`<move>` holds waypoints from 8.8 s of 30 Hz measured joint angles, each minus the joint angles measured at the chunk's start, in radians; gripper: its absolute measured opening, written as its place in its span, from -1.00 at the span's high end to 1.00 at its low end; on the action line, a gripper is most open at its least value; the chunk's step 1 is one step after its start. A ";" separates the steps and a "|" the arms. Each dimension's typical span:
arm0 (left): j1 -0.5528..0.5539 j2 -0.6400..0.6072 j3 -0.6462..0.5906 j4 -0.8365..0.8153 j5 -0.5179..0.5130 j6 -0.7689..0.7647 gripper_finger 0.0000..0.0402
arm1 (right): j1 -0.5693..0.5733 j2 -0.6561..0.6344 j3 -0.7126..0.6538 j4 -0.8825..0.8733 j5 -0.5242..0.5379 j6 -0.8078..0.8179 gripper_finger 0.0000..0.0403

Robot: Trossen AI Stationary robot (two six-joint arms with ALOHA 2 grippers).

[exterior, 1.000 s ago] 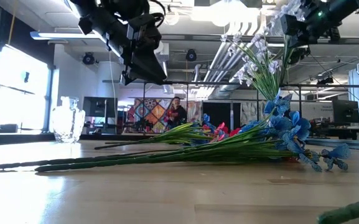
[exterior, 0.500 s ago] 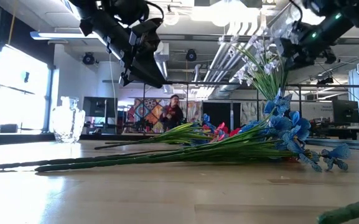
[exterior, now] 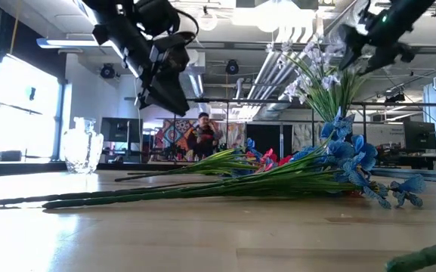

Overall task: Sort flowers into vase by color
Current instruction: Put the white flowers into the right transparent vase, then put the top blue flowers into the left transparent vase

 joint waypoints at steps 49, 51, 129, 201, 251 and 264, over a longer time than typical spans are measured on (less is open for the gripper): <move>-0.030 0.116 -0.108 0.350 -0.127 -0.108 0.99 | 0.465 0.091 0.550 -0.176 -0.183 -0.167 -0.37; -0.030 0.061 -0.108 0.353 -0.133 -0.106 1.00 | 0.508 0.104 0.550 -0.136 -0.153 -0.209 -0.37; -0.103 -0.063 0.053 0.645 0.036 -0.040 0.72 | 0.478 0.700 0.549 0.262 -0.751 -0.403 1.00; 0.406 -1.061 -0.477 -0.155 -0.679 -0.070 -0.11 | 0.469 0.634 0.549 0.112 -0.437 0.084 -0.22; -0.389 -0.398 0.085 -0.178 -0.166 -0.132 0.20 | 1.147 0.658 0.548 -0.674 -0.352 0.978 -0.22; -0.574 0.019 0.085 0.188 -0.207 -0.180 0.20 | 1.236 0.658 0.548 -0.699 -0.311 0.996 -0.22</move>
